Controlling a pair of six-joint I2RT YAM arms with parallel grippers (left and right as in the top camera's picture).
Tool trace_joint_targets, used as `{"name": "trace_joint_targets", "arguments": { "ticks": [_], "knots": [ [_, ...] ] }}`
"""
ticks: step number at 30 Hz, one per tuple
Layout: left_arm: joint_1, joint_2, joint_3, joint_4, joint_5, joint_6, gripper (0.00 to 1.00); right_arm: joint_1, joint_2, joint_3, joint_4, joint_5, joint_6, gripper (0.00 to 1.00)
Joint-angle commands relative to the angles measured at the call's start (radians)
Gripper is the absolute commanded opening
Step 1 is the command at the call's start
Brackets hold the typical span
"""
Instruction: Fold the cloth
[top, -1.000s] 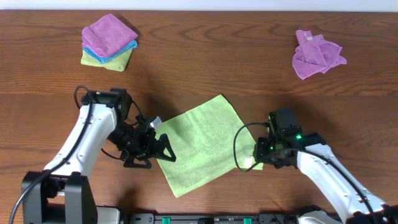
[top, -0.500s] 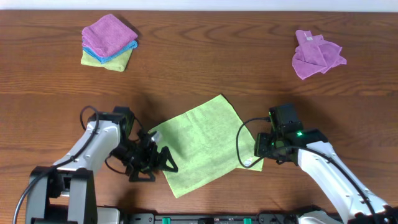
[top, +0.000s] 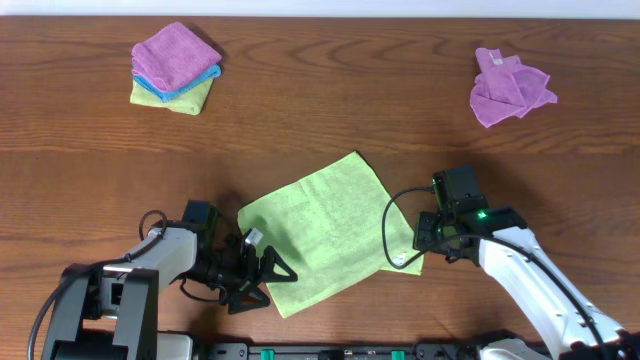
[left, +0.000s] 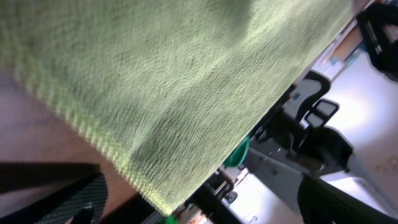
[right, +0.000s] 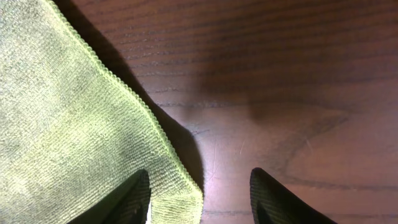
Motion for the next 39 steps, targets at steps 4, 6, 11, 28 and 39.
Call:
{"name": "trace_joint_targets", "arguments": {
  "ticks": [4,6,11,28,39],
  "knots": [
    [-0.038,-0.006,-0.006,0.086,0.025,-0.144,1.00,-0.006,0.002,0.009,0.007,0.016,-0.008,0.50],
    [-0.071,-0.006,-0.006,0.115,0.026,-0.172,1.00,-0.006,0.002,0.004,0.010,0.015,-0.008,0.50],
    [-0.184,-0.006,-0.006,0.253,0.056,-0.295,0.81,-0.006,0.022,-0.033,0.022,0.014,-0.007,0.52],
    [-0.186,-0.006,-0.002,0.375,0.104,-0.372,0.09,-0.005,0.090,-0.102,0.105,-0.228,-0.036,0.64],
    [-0.134,-0.006,-0.002,0.387,0.104,-0.372,0.07,-0.005,0.090,-0.102,0.085,-0.301,-0.086,0.01]
  ]
}}
